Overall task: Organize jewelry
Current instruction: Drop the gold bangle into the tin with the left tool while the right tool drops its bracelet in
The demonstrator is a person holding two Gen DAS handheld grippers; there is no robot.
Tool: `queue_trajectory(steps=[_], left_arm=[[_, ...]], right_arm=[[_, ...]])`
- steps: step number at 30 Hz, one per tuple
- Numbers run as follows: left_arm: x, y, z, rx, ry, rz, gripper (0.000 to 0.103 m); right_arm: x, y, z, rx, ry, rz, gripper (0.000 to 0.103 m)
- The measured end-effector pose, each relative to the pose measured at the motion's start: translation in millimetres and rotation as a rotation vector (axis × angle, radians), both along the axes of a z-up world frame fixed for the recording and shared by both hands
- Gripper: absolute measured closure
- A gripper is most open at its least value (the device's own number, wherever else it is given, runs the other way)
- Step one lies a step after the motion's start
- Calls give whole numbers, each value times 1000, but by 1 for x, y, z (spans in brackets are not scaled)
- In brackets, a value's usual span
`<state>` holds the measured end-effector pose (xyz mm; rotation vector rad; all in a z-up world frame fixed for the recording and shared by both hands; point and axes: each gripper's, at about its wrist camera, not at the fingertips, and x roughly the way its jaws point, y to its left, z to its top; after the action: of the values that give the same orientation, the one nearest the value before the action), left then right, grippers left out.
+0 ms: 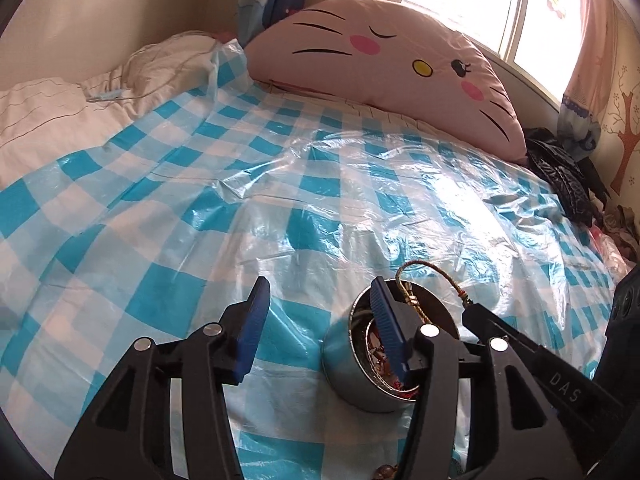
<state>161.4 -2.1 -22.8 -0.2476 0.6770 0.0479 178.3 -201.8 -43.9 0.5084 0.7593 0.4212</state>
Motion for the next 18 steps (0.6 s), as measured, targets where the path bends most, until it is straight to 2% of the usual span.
queue_trajectory(steps=[3, 4, 7, 14, 18], left_arm=[[-1, 13, 2, -21, -7, 49, 49], [-1, 15, 2, -25, -7, 56, 49], [0, 20, 2, -28, -4, 66, 48], [-1, 16, 0, -16, 0, 58, 46], [-3, 21, 2, -19, -7, 92, 44]], right_arm=[[6, 13, -7, -41, 36, 39, 96], [7, 18, -10, -61, 52, 45, 92], [5, 19, -8, -86, 33, 35, 64], [0, 13, -1, -113, 3, -6, 63], [2, 17, -1, -145, -3, -5, 61]])
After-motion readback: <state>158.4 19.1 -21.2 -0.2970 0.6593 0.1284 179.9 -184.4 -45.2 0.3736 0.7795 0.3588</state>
